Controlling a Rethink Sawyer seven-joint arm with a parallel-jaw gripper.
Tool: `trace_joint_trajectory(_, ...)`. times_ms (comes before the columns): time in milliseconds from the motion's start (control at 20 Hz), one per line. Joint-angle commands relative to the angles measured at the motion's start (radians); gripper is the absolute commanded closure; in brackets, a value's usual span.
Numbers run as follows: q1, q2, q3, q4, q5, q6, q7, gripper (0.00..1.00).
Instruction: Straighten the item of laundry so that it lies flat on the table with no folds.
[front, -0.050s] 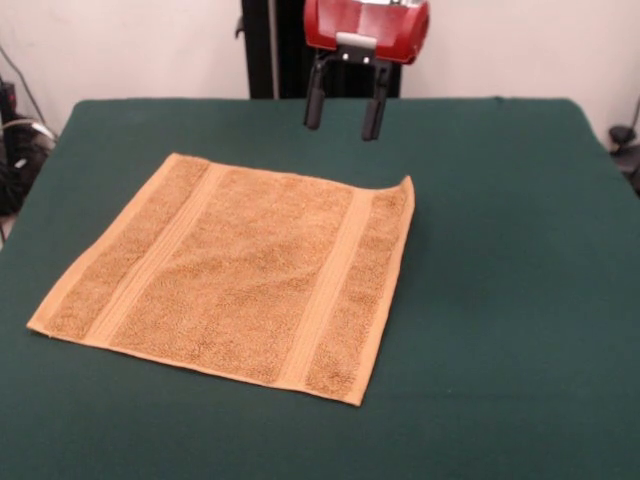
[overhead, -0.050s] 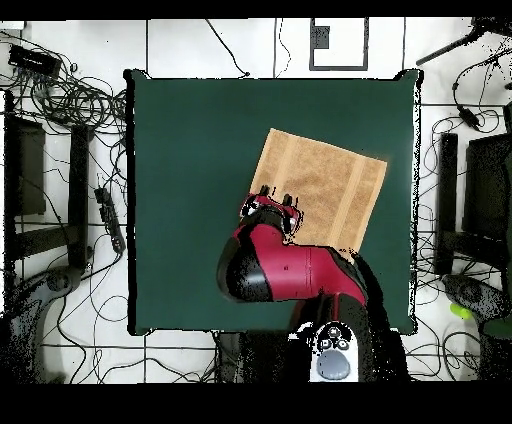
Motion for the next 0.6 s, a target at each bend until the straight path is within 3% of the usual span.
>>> trace_joint_trajectory(50, 0.017, 0.010, 0.114, 0.079, -0.039, 0.005, 0.056, 0.00)
trace_joint_trajectory(600, 0.002, 0.001, 0.125, 0.084, -0.046, 0.026, 0.041, 0.00)
